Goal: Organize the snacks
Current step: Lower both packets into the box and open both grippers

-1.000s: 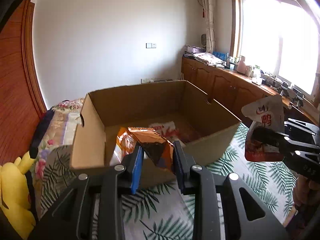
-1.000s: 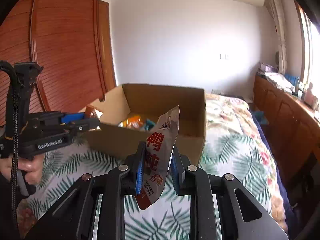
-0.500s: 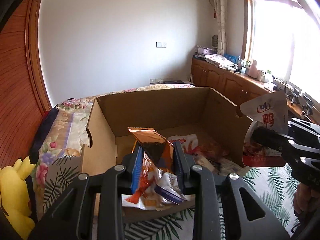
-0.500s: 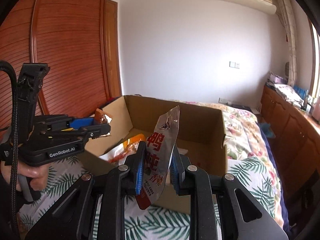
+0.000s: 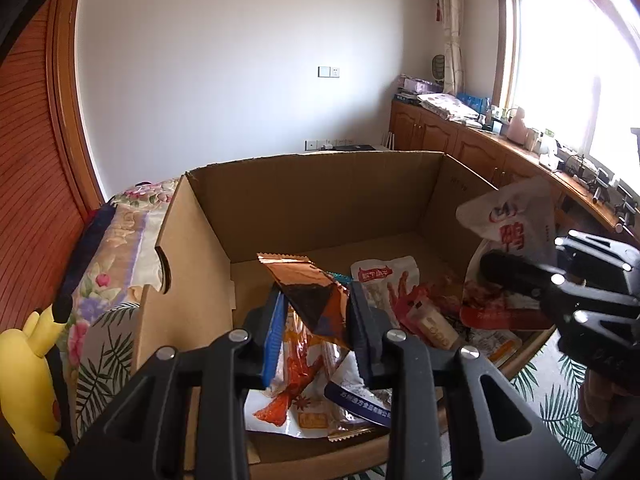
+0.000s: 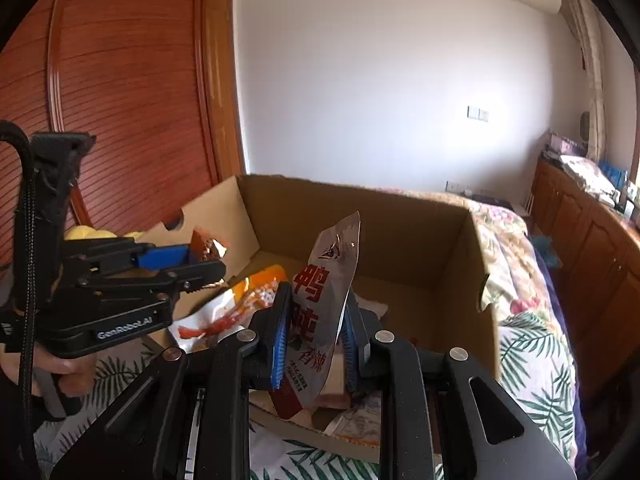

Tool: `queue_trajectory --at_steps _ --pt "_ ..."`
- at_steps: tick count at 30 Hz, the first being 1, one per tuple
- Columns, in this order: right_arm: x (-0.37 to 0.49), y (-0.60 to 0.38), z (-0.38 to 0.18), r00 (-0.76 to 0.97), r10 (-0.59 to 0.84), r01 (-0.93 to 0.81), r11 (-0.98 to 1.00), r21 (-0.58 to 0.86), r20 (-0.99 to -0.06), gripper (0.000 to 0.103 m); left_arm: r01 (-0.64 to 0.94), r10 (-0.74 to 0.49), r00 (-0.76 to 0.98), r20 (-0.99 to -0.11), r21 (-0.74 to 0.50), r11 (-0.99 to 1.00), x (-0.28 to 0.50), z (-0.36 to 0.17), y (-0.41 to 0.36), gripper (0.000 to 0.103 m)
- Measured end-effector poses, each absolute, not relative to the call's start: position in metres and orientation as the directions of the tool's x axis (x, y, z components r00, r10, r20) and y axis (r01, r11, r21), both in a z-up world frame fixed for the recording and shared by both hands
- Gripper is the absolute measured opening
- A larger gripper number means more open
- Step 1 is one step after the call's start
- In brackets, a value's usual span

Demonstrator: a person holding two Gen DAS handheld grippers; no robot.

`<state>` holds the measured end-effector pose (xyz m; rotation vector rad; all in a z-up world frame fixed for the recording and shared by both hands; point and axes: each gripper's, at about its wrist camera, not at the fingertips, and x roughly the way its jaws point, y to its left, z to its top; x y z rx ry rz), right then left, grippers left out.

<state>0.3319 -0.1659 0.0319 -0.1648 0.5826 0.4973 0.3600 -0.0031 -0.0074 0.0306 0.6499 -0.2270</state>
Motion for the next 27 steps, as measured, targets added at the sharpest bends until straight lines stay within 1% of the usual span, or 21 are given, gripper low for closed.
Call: queue_trajectory --at_steps 11,13,14,15,16,18,27 --pt "0.348 -0.169 0.017 0.697 0.392 -0.476 0.879 0.023 -0.6 0.022 0.219 -0.192 0.765 -0.614 -0.031 0.975 0.363 -0.009 -0.007 0.031" --pt "0.348 -0.169 0.016 0.693 0.391 -0.475 0.88 0.025 -0.605 0.022 0.215 -0.188 0.765 -0.616 -0.031 0.976 0.364 -0.009 -0.007 0.04" --pt "0.349 -0.17 0.016 0.691 0.395 -0.475 0.879 0.031 -0.605 0.023 0.215 -0.19 0.765 -0.615 -0.035 0.976 0.364 -0.009 -0.007 0.041" --pt "0.349 -0.17 0.016 0.691 0.394 -0.473 0.88 0.033 -0.606 0.03 0.214 -0.192 0.765 -0.615 -0.039 0.976 0.364 -0.009 -0.006 0.042" --pt "0.349 -0.17 0.016 0.692 0.395 -0.473 0.88 0.034 -0.604 0.031 0.213 -0.193 0.765 -0.615 -0.041 0.976 0.364 -0.009 -0.006 0.045" --pt "0.348 -0.171 0.016 0.691 0.398 -0.475 0.879 0.037 -0.603 0.032 0.208 -0.19 0.767 -0.614 -0.042 0.977 0.364 -0.009 -0.005 0.049" --pt "0.343 -0.173 0.015 0.693 0.397 -0.469 0.882 0.043 -0.601 0.039 0.205 -0.182 0.773 -0.608 -0.033 0.978 0.357 -0.007 -0.007 0.053"
